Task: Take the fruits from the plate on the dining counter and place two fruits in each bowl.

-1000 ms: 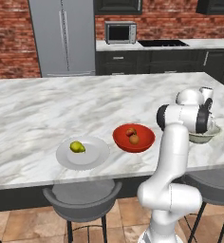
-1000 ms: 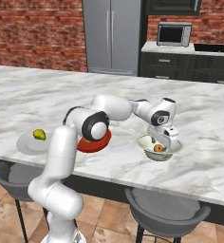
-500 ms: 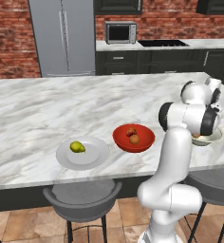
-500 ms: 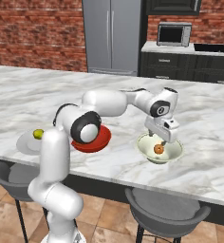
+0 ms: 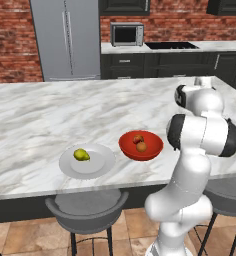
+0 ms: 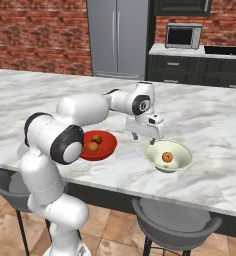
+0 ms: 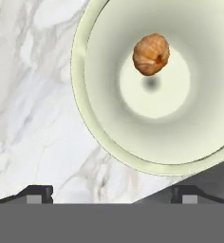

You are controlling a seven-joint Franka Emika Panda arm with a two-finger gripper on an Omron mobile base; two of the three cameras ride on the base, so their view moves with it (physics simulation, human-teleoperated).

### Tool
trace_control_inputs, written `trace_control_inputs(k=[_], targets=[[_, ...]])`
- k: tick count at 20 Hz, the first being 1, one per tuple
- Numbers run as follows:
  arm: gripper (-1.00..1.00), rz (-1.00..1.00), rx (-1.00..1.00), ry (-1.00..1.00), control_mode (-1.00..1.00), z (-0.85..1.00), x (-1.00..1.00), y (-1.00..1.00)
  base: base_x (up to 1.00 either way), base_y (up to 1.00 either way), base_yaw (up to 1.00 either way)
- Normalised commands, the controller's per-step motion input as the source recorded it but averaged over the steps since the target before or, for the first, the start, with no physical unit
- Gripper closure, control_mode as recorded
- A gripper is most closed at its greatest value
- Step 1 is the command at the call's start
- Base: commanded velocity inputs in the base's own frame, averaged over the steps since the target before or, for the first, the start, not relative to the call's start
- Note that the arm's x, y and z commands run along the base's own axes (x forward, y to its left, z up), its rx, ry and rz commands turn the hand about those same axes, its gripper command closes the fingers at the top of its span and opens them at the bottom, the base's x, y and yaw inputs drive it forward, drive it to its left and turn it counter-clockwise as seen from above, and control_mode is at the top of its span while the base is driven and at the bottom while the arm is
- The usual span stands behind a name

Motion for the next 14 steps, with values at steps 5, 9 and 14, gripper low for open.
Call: trace_control_inputs(k=[5,9,14], targets=[[-1.0,0.36,-0.06,-0.08,-1.0,0.14,-0.22,1.0,0.0,0.0,0.0],[-1.0,0.37,0.0,-0.03,-1.0,0.17,-0.12,1.0,0.0,0.0,0.0],[-1.0,0.36,0.0,0.0,-1.0,0.24,-0.01,0.98,0.0,0.0,0.0]])
